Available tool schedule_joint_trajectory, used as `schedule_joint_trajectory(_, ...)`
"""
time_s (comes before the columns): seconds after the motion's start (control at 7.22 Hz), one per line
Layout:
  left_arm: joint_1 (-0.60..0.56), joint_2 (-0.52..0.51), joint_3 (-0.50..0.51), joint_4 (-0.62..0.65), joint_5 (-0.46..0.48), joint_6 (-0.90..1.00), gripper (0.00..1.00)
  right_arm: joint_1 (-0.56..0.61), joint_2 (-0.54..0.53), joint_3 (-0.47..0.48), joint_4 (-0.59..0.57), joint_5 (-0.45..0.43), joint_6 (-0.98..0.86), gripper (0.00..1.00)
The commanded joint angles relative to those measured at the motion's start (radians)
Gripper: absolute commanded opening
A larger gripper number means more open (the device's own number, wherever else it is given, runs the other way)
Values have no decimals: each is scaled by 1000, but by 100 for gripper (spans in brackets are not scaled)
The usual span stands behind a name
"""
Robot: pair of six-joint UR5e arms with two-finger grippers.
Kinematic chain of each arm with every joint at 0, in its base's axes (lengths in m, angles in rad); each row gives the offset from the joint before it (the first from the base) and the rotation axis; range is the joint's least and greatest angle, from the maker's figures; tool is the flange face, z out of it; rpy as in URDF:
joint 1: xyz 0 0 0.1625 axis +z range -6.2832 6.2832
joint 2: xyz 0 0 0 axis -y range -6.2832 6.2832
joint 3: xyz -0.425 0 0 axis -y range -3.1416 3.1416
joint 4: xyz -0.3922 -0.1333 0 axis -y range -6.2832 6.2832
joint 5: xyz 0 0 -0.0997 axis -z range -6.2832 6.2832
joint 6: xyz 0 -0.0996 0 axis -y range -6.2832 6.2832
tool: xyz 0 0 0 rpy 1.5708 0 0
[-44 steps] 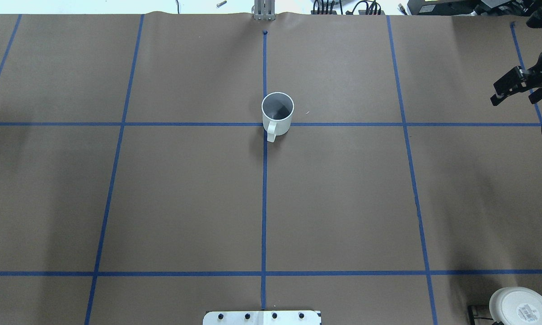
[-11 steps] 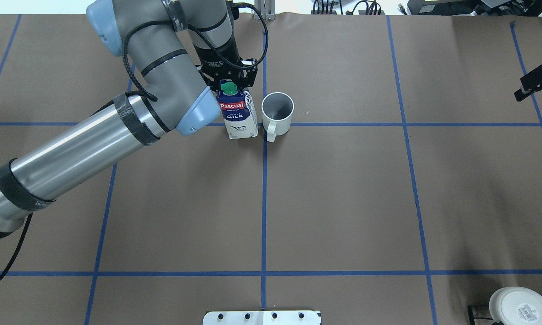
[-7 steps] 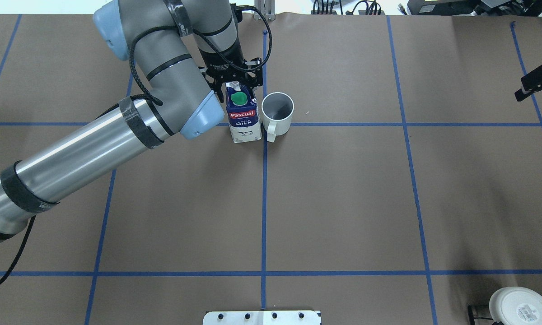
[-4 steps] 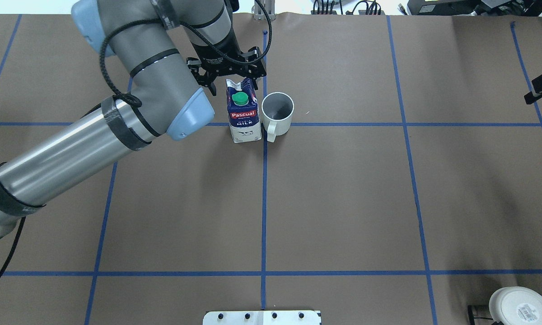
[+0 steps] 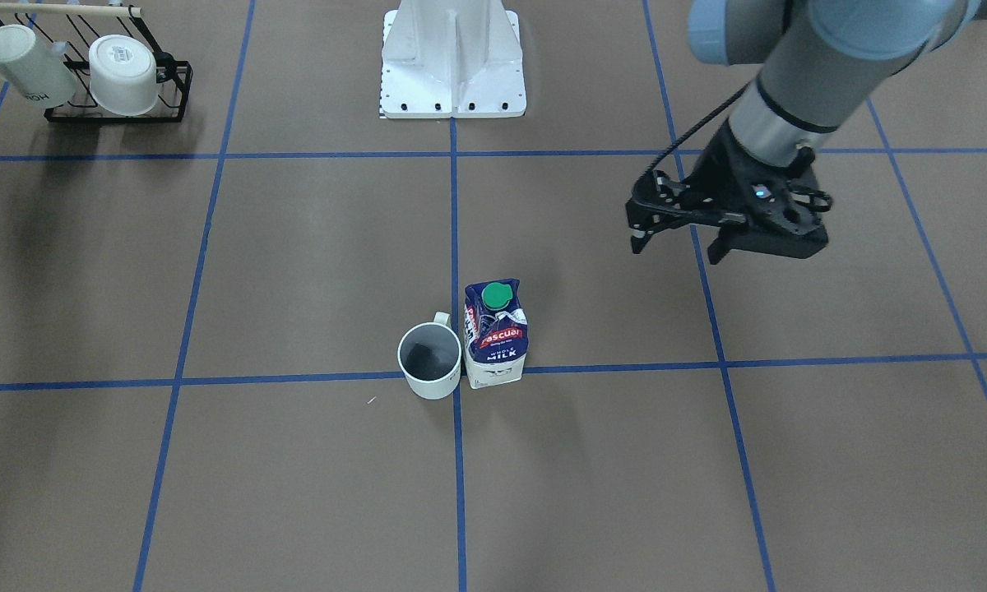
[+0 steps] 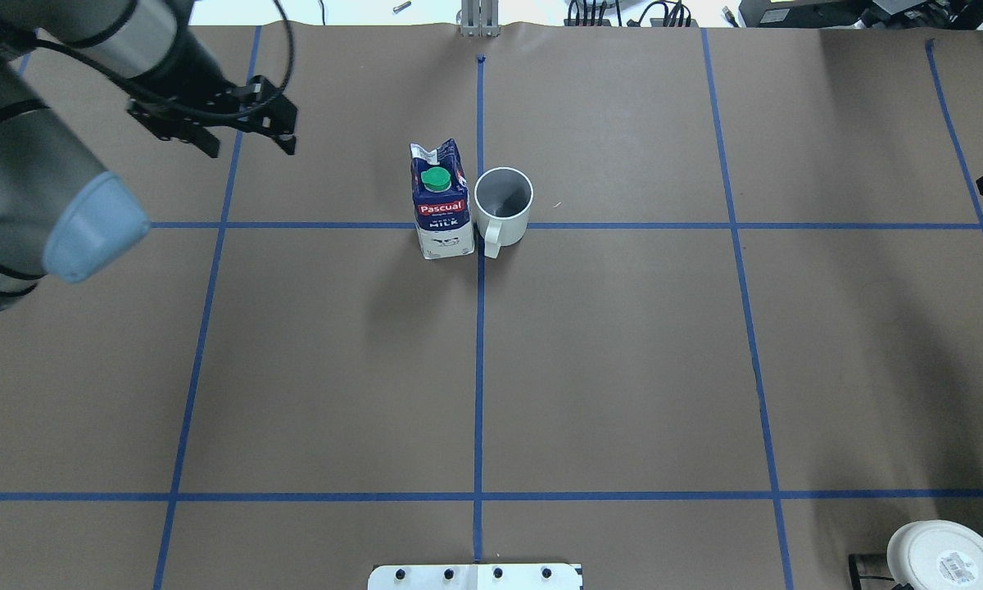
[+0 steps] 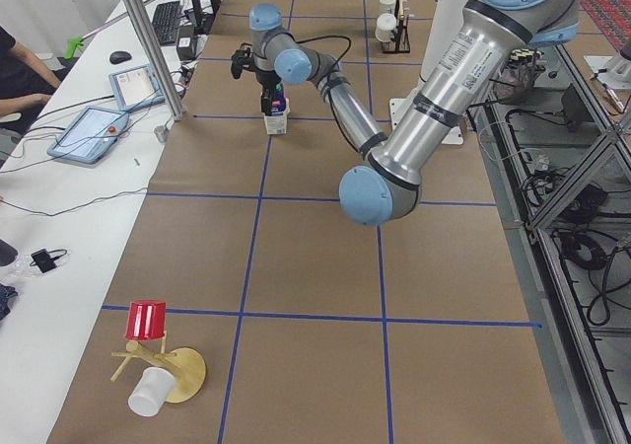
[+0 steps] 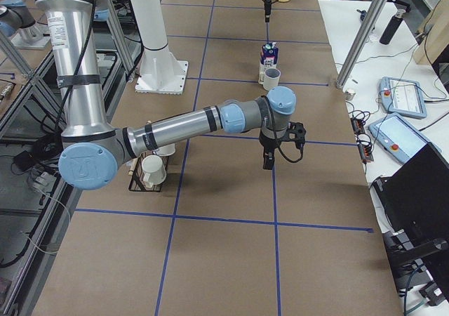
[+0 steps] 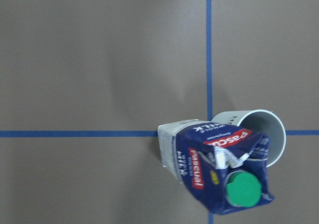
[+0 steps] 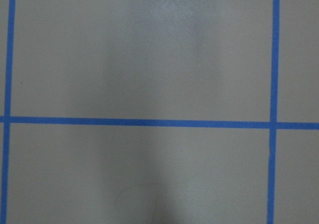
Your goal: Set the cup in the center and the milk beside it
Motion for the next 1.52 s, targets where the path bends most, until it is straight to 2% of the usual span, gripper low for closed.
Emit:
schedule_joint_trajectory(0.0,-138,265,-36,-67,-11,441,99,101,-7,-35,2,-4,-50,100)
schedule_joint_trajectory(0.14,-253,405,24,-176,-17,614,99,149,-18,-28,-78,4,-157,100)
schedule_joint_trajectory(0.28,-339,426,116,-191,-49,626,98,174,-6,-25,-190,4,-210,100)
schedule_joint_trajectory(0.42,-376,438,172,-195,-87,631,99,188,-3,-13,-222,4,-218,100)
schedule_joint_trajectory(0.69,-418,489,213,-206,-86,634,99,188,-36,-9,-222,4,-218,100)
schedule_joint_trajectory(0.83,-432,528,210,-205,-80,681,99,188,-55,-11,-216,10,-218,100)
schedule_joint_trajectory(0.97,-486,544,238,-198,-74,812,99,188,-61,-11,-213,12,-218,100)
schedule_joint_trajectory(1.11,-539,527,255,-170,-80,856,99,188,-65,-12,-213,12,-218,100)
schedule_joint_trajectory(1.38,-542,501,247,-100,-81,856,99,188,-69,-17,-211,10,-218,100)
